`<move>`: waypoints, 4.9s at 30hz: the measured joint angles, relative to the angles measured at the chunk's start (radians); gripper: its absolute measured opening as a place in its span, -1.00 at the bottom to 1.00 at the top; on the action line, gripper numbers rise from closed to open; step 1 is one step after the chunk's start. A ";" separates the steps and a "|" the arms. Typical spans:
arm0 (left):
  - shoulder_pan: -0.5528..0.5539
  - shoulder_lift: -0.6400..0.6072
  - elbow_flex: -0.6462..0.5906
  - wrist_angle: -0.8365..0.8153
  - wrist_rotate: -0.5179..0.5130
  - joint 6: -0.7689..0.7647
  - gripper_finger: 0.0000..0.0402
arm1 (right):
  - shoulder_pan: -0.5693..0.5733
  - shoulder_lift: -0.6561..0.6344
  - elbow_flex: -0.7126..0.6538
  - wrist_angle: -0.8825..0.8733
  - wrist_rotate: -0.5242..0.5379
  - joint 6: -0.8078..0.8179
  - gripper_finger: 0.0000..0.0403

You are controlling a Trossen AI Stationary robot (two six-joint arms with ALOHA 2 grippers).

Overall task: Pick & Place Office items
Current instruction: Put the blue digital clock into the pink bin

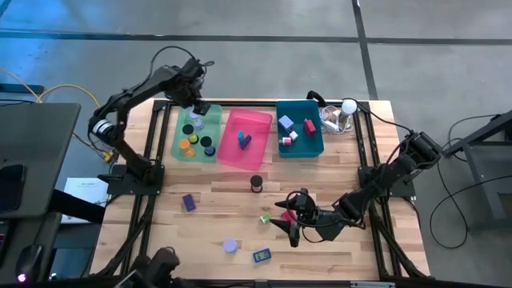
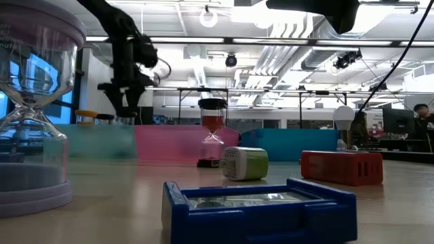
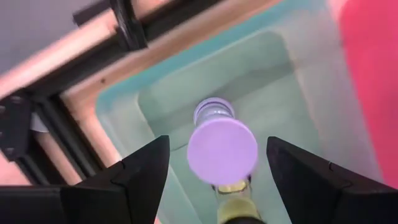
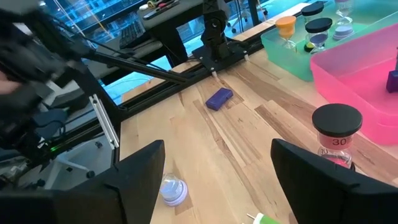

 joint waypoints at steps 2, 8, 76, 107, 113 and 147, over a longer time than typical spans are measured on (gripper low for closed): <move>0.000 -0.049 0.000 0.000 0.000 0.000 0.30 | 0.000 0.000 0.000 0.000 0.000 0.000 0.41; -0.038 -0.217 0.000 -0.013 0.001 -0.001 0.30 | 0.000 0.000 0.000 0.000 -0.005 0.006 0.41; -1.895 -0.277 -0.270 0.549 -0.836 -0.528 0.30 | 0.079 0.408 0.027 0.139 -0.337 -0.502 0.41; -1.944 -0.278 -0.270 0.548 -0.761 -0.539 0.30 | 0.013 0.538 0.146 0.141 -0.426 -0.540 0.28; -1.927 -0.278 -0.270 0.548 -0.760 -0.564 0.30 | -0.010 0.538 0.146 0.136 -0.495 -0.603 0.16; -1.904 -0.279 -0.269 0.548 -0.722 -0.613 0.30 | -0.084 0.538 0.146 0.156 -0.698 -0.761 0.12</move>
